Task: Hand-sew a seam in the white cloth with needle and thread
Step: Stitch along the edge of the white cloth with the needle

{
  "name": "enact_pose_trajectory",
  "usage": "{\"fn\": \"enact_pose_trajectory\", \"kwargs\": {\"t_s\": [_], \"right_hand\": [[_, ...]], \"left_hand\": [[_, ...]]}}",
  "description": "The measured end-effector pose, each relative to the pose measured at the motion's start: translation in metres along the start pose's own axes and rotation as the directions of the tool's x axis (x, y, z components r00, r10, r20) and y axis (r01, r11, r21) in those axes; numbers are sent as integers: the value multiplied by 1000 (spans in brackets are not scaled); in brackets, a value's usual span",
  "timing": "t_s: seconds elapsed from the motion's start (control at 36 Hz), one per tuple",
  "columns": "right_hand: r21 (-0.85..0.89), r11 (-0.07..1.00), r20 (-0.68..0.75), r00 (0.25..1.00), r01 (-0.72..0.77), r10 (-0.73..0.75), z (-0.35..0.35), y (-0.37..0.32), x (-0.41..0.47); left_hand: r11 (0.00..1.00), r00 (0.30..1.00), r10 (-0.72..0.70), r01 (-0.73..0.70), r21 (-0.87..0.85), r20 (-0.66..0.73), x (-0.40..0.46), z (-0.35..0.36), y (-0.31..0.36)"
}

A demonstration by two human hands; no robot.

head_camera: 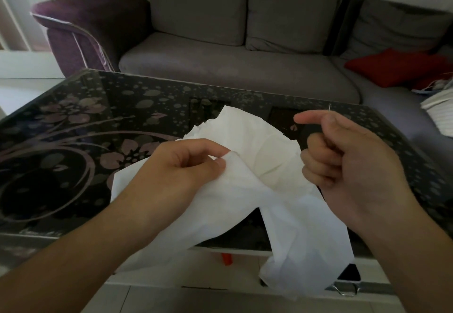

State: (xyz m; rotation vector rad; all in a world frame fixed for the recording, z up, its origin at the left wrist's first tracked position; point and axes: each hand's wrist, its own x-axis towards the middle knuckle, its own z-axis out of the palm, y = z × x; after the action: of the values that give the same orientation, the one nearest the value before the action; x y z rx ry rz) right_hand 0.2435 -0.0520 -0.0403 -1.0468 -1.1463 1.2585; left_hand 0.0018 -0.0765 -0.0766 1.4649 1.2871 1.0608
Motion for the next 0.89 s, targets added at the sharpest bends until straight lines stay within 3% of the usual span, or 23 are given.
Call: {"fn": "enact_pose_trajectory", "kwargs": {"t_s": [0.11, 0.33, 0.47, 0.69, 0.89], "right_hand": [[-75, 997, 53, 998, 23, -19, 3, -2, -5], [-490, 872, 266, 957, 27, 119, 39, 6, -19], [-551, 834, 202, 972, 14, 117, 39, 12, -16], [-647, 759, 162, 986, 69, 48, 35, 12, -15], [-727, 667, 255, 966, 166, 37, 28, 8, -13]], "left_hand": [[1000, 1000, 9, -10, 5, 22, 0, 2, -2], [980, 983, 154, -165, 108, 104, -2, 5, 0], [949, 969, 207, -232, 213, 135, -6, 9, 8], [930, 986, 147, -164, 329, 76, -6, 8, 6], [965, 991, 108, -123, 232, 74, -4, 6, 8]]}}
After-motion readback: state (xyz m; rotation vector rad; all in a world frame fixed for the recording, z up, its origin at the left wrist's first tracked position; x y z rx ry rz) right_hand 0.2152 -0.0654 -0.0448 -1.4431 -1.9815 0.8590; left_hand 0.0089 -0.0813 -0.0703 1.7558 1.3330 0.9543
